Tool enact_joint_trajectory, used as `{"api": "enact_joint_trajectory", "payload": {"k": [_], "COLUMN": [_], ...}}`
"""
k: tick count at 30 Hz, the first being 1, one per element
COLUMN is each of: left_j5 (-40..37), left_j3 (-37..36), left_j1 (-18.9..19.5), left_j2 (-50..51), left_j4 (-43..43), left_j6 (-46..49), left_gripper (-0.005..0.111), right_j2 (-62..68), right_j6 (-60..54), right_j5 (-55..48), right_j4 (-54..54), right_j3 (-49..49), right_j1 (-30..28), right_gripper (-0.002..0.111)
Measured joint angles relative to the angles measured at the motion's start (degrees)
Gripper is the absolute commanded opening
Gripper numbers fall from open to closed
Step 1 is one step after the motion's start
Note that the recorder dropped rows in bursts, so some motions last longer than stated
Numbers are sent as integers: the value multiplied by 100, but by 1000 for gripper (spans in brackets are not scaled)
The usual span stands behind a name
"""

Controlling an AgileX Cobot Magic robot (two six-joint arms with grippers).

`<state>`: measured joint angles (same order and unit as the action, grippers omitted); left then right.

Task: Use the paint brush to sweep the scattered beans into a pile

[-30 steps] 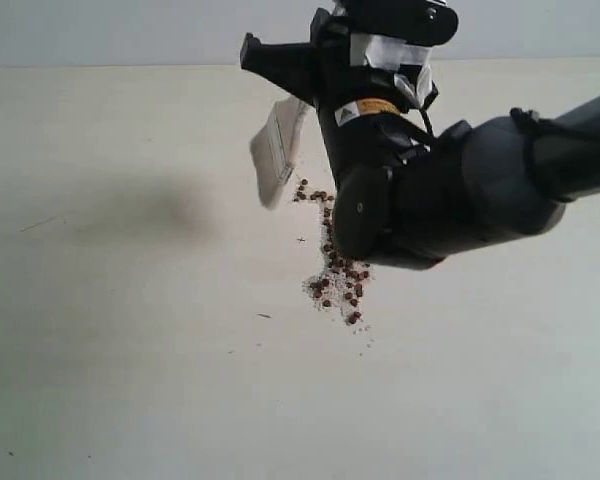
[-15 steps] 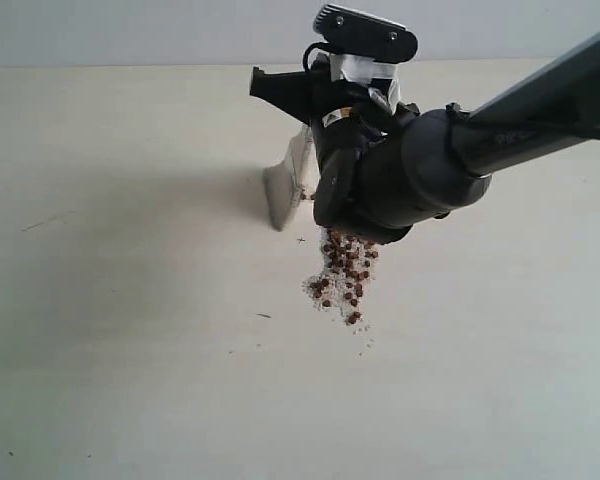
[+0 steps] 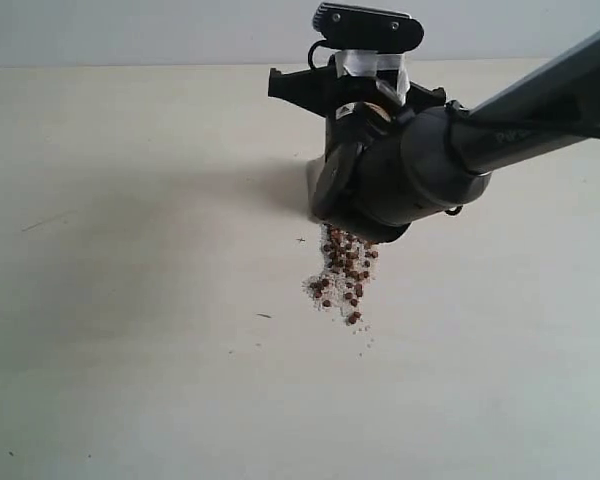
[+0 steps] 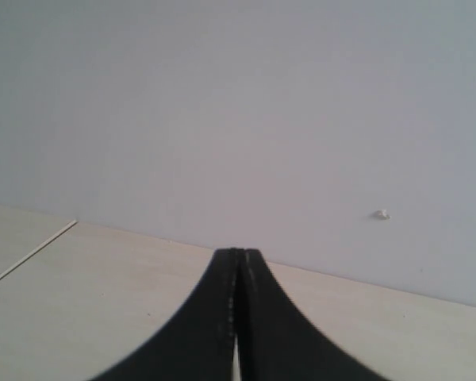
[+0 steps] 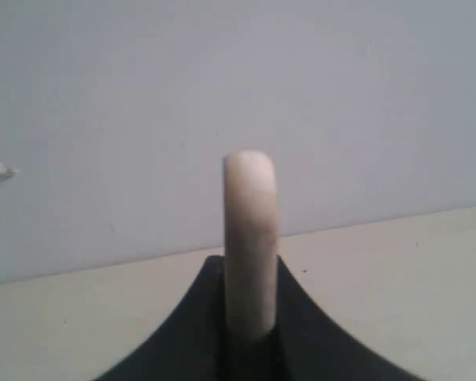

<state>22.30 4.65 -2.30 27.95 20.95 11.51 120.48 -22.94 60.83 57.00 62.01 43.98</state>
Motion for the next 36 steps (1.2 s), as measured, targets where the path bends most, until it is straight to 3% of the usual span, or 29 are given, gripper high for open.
{"api": "enact_joint_trajectory", "payload": {"k": [4,7,12,16,19,22,26,31,36], "left_j5": [0,0,0,0,0,0,0,0,0], "left_j3": [0,0,0,0,0,0,0,0,0], "left_j1": [0,0,0,0,0,0,0,0,0], "left_j2": [0,0,0,0,0,0,0,0,0], "left_j4": [0,0,0,0,0,0,0,0,0], "left_j6": [0,0,0,0,0,0,0,0,0], "left_gripper": [0,0,0,0,0,0,0,0,0], "right_j2": [-561,-1270,-1967,-2017,-1751,-1329,-768,109,855], "right_j6": [222,1007,1582,3011,3955,4241,4753,5841,6901], "right_j5": [9,-11,-1118,-1383,-1079,-1020,-804,478,758], "right_j4": [-406,-1448,-3686,-6977,-8998,-10038,-10663,-11496,-12401], "right_j3": [-210,-778,-1249,-1259,-923,-387,202,1236,2447], "right_j1": [0,-139,-1310,-2445,-3233,-3636,-3936,-4188,-4419], "right_gripper": [0,0,0,0,0,0,0,0,0]}}
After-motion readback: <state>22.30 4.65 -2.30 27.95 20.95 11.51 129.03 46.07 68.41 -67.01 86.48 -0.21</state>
